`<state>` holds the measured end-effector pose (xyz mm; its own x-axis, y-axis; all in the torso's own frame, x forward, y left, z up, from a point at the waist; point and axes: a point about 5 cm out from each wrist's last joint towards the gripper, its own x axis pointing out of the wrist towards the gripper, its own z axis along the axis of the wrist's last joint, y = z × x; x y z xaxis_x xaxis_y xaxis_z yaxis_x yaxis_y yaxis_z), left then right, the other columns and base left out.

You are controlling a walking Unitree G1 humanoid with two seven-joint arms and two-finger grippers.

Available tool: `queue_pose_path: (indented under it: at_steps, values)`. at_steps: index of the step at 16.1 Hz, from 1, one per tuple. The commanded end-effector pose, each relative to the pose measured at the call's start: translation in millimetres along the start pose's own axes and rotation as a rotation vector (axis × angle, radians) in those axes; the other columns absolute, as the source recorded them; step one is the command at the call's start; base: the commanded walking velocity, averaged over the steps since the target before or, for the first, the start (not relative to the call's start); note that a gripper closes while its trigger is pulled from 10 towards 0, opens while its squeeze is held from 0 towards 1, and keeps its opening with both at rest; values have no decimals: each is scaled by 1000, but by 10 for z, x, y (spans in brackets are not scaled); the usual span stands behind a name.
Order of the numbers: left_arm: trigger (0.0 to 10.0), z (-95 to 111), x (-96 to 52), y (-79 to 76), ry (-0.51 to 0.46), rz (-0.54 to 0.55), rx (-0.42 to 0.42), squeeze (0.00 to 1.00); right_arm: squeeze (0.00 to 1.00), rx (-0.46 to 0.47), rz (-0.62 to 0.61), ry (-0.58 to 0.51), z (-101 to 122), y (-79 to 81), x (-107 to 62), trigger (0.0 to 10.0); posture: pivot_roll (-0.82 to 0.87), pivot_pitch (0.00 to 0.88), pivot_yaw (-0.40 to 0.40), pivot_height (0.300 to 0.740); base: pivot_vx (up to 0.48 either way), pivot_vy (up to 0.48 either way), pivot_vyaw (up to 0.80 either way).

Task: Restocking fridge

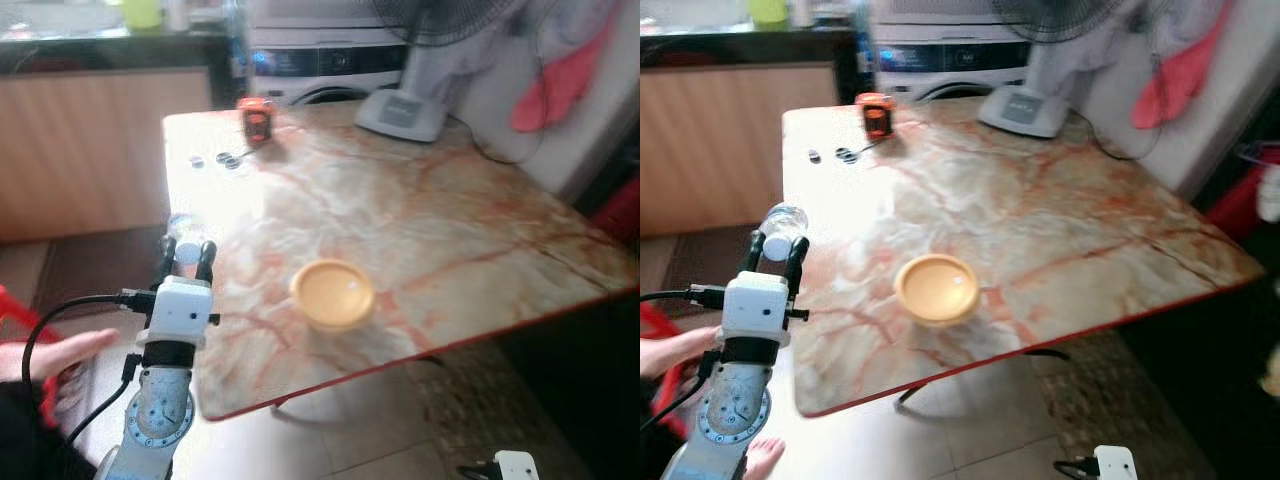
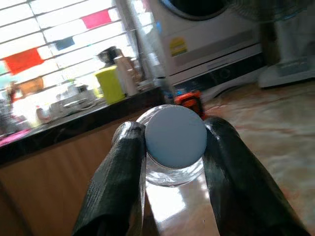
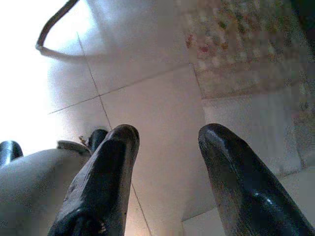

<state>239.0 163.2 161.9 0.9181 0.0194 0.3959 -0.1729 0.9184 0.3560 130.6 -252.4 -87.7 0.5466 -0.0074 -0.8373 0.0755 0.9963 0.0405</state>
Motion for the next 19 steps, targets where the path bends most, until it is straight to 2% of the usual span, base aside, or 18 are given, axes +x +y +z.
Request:
queue_pose_path:
  at_steps: [1, 4, 8, 19]
  values:
    - [10000, 28, 13, -19, -16, -15, 1, 0, 0, 8, -16, 6, -22, -48, -19, 10000, 85, 24, -112, 740, 0, 0, -781]
    - [10000, 89, 41, -51, -61, -69, 48, 0, 0, 3, -14, 12, -31, -34, -16, 10000, 89, 23, -111, 740, 0, 0, -781]
    - [10000, 156, 59, -112, -94, -119, 60, 0, 0, 7, -18, 13, -35, -27, -14, 10000, 88, 42, -111, 740, 0, 0, -781]
    - [10000, 182, 97, -63, -108, -93, 88, 0, 0, 0, -17, 16, -26, -27, -10, 10000, 87, 48, -114, 740, 0, 0, -781]
